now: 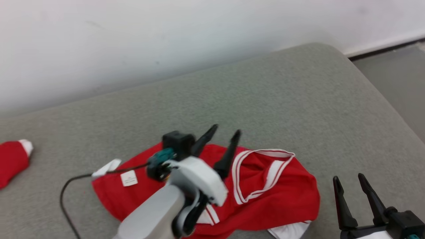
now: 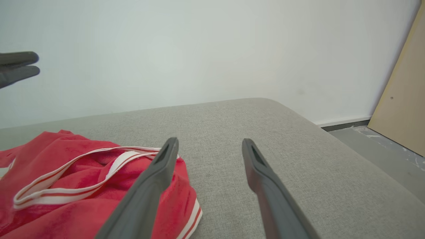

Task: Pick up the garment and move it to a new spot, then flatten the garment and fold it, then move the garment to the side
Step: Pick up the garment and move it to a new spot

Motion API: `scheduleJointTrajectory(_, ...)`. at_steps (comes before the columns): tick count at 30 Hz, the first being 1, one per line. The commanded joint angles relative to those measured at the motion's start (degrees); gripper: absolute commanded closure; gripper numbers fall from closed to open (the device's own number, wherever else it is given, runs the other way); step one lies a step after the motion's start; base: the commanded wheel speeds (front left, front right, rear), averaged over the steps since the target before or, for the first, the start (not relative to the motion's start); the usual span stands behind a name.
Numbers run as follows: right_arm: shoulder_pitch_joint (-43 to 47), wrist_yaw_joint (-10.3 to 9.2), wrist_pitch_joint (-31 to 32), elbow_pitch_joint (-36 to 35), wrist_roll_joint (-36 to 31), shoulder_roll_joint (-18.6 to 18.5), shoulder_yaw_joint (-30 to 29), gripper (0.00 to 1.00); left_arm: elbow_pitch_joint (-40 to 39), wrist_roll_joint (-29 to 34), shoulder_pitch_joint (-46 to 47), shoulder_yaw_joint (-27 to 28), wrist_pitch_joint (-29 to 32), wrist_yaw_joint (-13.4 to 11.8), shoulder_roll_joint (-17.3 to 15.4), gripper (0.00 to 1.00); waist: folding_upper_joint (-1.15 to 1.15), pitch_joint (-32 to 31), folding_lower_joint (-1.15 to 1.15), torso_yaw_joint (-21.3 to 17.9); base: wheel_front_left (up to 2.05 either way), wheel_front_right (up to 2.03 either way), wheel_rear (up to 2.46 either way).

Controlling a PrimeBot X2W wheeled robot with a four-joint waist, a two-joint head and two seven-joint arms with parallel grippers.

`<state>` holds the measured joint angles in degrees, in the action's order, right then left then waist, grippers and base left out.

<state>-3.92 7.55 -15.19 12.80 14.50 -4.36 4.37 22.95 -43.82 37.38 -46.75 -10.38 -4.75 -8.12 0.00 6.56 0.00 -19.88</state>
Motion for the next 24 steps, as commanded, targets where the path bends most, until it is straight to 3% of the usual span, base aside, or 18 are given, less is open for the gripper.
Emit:
scheduleJointTrajectory(1, 0.96, -0.12, 0.06, -0.24, -0.11, -0.78, -0.29, 0.0, -0.6, 0.73, -1.66, 0.46, -0.81, -0.83, -1.4, 0.0, 0.0, -1.86, 0.0, 2.45, 0.0, 0.0, 0.0)
scheduleJointTrajectory(7, 2.97, -0.12, 0.06, -0.39, -1.01, -1.52, -0.95, 0.0, -3.07, -0.07, -9.79, 4.25, -3.67, -4.66, -6.6, 0.0, 0.0, -4.21, 0.0, 6.55, 0.0, 0.0, 0.0)
scheduleJointTrajectory(13, 4.47, -0.12, 0.06, -0.45, -1.64, -2.02, -1.39, 0.0, -5.46, 1.73, -17.43, 7.85, -4.8, -7.38, -9.28, 0.0, 0.0, -5.53, 0.0, 9.96, 0.0, 0.0, 0.0)
scheduleJointTrajectory(21, 6.46, -0.12, 0.06, -0.49, -2.43, -1.74, -2.54, 0.0, -11.56, 9.39, -28.55, 16.51, -4.76, -8.92, -8.33, 0.0, 0.0, -7.39, 0.0, 13.2, 0.0, 0.0, 0.0)
scheduleJointTrajectory(24, 6.8, -0.12, 0.06, -0.58, -2.54, -1.53, -2.68, 0.0, -13.56, 12.58, -32.57, 20.28, -4.77, -7.7, -7.0, 0.0, 0.0, -7.8, 0.0, 14.12, 0.0, 0.0, 0.0)
